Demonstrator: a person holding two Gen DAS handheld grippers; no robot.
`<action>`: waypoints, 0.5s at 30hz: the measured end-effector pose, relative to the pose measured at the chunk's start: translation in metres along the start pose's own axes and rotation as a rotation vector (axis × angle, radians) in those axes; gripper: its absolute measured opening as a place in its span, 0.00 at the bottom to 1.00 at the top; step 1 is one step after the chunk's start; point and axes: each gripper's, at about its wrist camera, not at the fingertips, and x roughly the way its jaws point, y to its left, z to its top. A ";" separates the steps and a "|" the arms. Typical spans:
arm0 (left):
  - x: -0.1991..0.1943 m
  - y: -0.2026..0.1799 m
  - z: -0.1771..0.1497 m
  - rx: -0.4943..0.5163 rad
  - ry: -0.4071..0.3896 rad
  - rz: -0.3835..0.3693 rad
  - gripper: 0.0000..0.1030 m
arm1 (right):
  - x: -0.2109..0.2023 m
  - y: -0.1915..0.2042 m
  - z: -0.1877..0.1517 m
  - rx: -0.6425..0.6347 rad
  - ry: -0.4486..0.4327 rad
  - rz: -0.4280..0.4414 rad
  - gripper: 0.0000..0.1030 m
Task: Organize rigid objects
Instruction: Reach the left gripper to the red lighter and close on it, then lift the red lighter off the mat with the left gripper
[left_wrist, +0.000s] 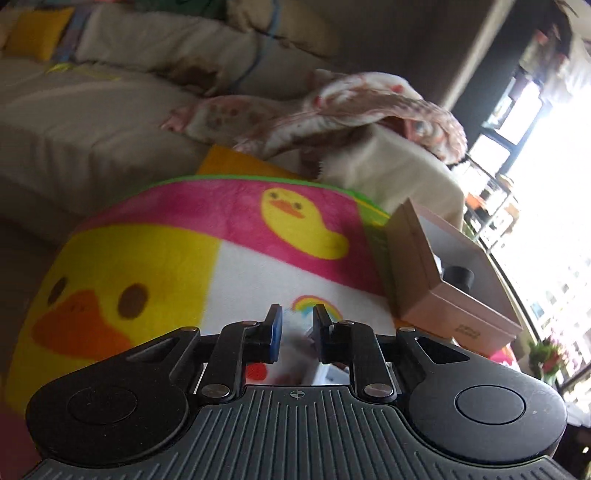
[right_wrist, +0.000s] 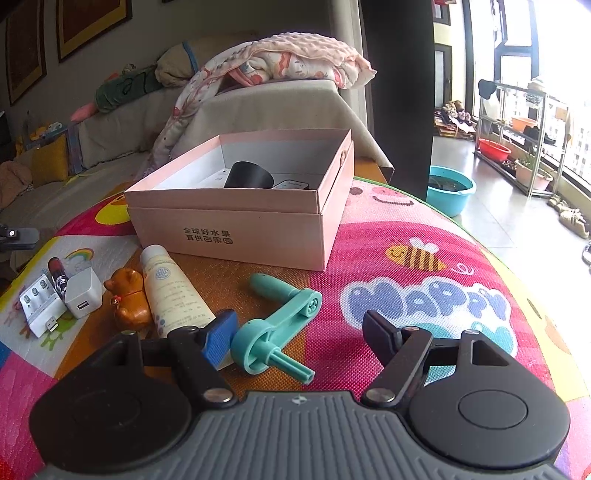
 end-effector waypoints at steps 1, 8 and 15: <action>-0.001 0.010 -0.002 -0.050 -0.009 -0.017 0.19 | -0.001 0.000 0.000 0.000 -0.005 -0.002 0.73; 0.036 0.019 -0.012 -0.135 -0.005 -0.086 0.19 | -0.004 0.000 -0.001 0.005 -0.017 -0.011 0.73; 0.057 -0.025 -0.039 -0.092 0.066 -0.210 0.19 | -0.005 -0.002 -0.001 0.014 -0.028 -0.012 0.73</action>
